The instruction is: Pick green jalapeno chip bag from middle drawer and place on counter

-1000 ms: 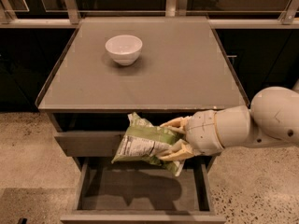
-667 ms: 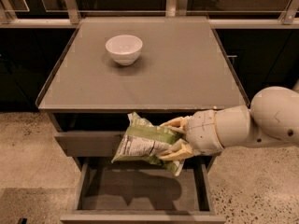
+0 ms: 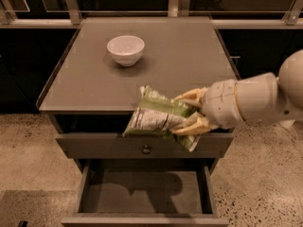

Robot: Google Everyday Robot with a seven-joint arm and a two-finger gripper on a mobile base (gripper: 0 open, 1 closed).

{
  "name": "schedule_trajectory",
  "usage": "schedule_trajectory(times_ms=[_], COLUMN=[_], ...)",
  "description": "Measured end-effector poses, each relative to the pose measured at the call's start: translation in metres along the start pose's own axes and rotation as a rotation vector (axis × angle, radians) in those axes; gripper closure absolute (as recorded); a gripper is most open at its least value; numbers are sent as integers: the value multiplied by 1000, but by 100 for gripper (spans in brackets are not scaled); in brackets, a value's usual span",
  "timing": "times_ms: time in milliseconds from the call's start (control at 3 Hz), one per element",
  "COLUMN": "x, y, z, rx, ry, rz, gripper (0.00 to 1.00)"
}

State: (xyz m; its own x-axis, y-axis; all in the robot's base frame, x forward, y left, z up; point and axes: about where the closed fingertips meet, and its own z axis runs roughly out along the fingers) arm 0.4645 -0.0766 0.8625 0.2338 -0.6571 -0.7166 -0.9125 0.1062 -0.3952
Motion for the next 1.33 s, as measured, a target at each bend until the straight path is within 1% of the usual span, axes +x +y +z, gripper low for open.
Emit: schedule_trajectory(times_ms=[333,667,1000,1333], x=[-3,2,9,21], y=[-38,-67,-92,-111], z=[-15,-19,-21,-20], rx=[-3,23,68,101], ry=[10,12,24,40], rz=[5,45,91,141], gripper=[100,100,100,100])
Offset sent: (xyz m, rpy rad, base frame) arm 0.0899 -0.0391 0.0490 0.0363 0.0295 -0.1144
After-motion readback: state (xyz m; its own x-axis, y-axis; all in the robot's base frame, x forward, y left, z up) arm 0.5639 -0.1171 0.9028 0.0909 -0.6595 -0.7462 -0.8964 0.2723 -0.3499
